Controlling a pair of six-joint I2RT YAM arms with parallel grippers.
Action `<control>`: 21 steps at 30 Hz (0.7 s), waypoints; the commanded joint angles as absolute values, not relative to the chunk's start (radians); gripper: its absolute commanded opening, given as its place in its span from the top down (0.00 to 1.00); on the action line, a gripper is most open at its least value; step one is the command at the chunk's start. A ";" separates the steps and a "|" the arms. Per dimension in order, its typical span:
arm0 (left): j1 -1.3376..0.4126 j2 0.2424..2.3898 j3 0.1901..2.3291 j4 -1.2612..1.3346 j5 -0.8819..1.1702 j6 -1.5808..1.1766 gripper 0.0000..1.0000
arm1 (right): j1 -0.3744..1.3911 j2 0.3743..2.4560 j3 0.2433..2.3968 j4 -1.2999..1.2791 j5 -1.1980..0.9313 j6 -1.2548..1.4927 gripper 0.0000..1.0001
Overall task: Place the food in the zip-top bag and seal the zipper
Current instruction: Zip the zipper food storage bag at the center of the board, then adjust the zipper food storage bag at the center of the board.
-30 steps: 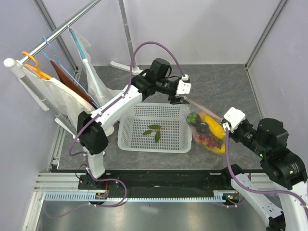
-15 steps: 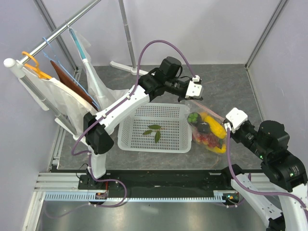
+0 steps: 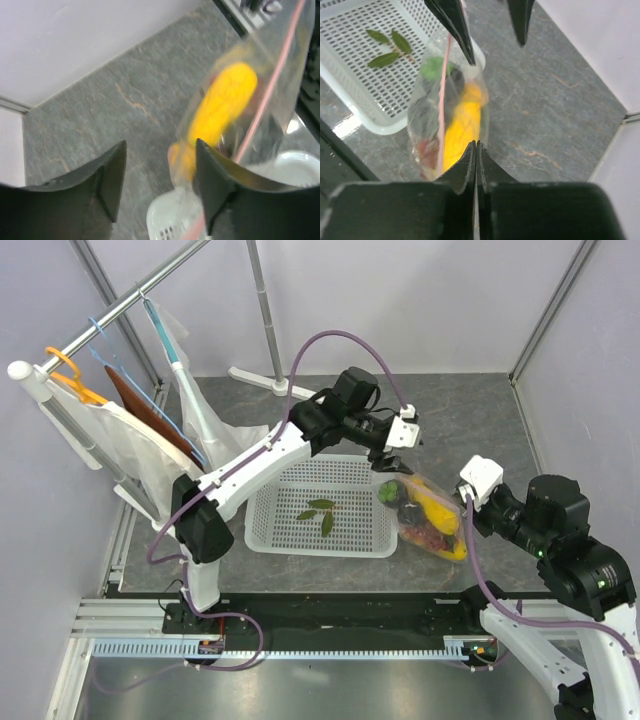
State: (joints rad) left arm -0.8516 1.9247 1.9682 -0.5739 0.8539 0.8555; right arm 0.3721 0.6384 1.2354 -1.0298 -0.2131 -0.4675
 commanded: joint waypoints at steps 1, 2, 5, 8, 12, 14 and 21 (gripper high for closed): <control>-0.784 1.806 1.881 -0.557 0.884 0.798 0.23 | 0.376 0.584 1.223 -1.052 -0.255 -0.471 0.82; -0.769 1.783 1.844 -0.543 0.877 0.787 0.22 | 0.376 0.589 1.236 -1.036 -0.239 -0.442 0.70; -0.740 1.711 1.783 -0.485 0.865 0.694 0.20 | 0.374 0.669 1.351 -1.028 -0.245 -0.384 0.36; -0.707 1.660 1.732 -0.463 0.822 0.595 0.16 | 0.376 0.767 1.468 -1.026 -0.226 -0.335 0.08; -0.673 1.585 1.649 -0.465 0.773 0.500 0.10 | 0.376 0.911 1.624 -1.095 -0.358 -0.337 0.11; -0.658 1.542 1.614 -0.480 0.744 0.468 0.05 | 0.376 0.992 1.670 -1.155 -0.396 -0.359 0.12; -0.615 1.414 1.494 -0.486 0.695 0.385 0.01 | 0.397 1.166 1.761 -1.330 -0.483 -0.475 0.16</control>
